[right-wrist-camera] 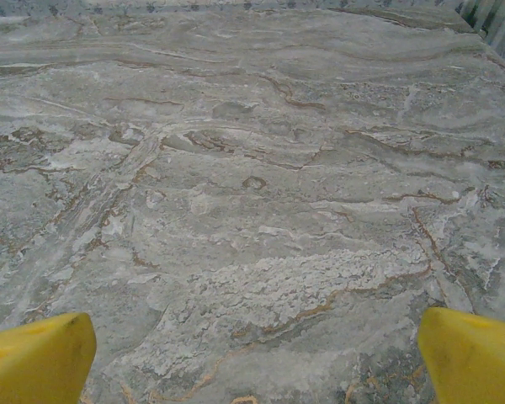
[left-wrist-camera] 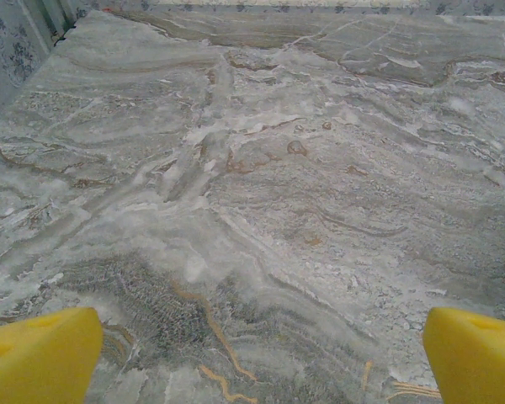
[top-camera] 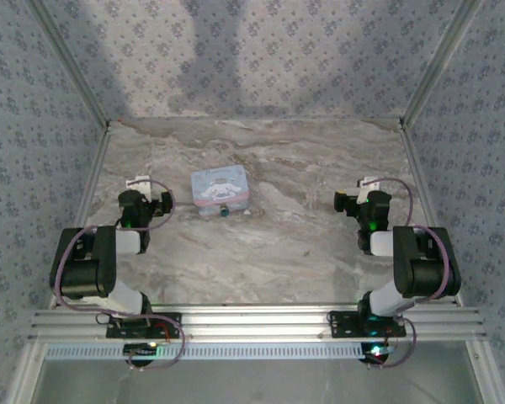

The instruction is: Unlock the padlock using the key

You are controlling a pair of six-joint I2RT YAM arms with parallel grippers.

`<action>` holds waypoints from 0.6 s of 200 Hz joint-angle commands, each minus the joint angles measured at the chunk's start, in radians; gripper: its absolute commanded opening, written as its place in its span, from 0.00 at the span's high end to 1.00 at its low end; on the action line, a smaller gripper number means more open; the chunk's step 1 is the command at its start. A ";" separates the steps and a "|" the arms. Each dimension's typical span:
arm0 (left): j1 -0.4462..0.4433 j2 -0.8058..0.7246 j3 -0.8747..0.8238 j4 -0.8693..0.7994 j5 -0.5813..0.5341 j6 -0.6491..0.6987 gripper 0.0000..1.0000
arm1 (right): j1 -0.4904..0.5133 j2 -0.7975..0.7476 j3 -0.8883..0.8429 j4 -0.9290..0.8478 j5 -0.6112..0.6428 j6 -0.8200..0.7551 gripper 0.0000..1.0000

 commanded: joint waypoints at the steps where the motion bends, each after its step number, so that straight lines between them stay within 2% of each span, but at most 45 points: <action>1: 0.004 0.003 0.015 0.000 0.012 -0.005 0.02 | -0.010 0.003 0.014 0.001 -0.017 0.002 0.00; 35: 0.006 -0.050 -0.005 -0.006 -0.012 -0.020 0.02 | -0.017 -0.051 -0.003 -0.012 0.026 0.029 0.00; 69: 0.000 -0.293 0.010 -0.235 -0.079 -0.073 0.02 | -0.018 -0.297 0.060 -0.305 0.073 0.075 0.00; 101: 0.001 -0.415 0.162 -0.613 -0.043 -0.375 0.02 | 0.021 -0.423 0.228 -0.700 0.108 0.209 0.00; 120: -0.001 -0.416 0.211 -0.713 0.102 -0.550 0.02 | 0.073 -0.452 0.318 -0.941 0.123 0.334 0.01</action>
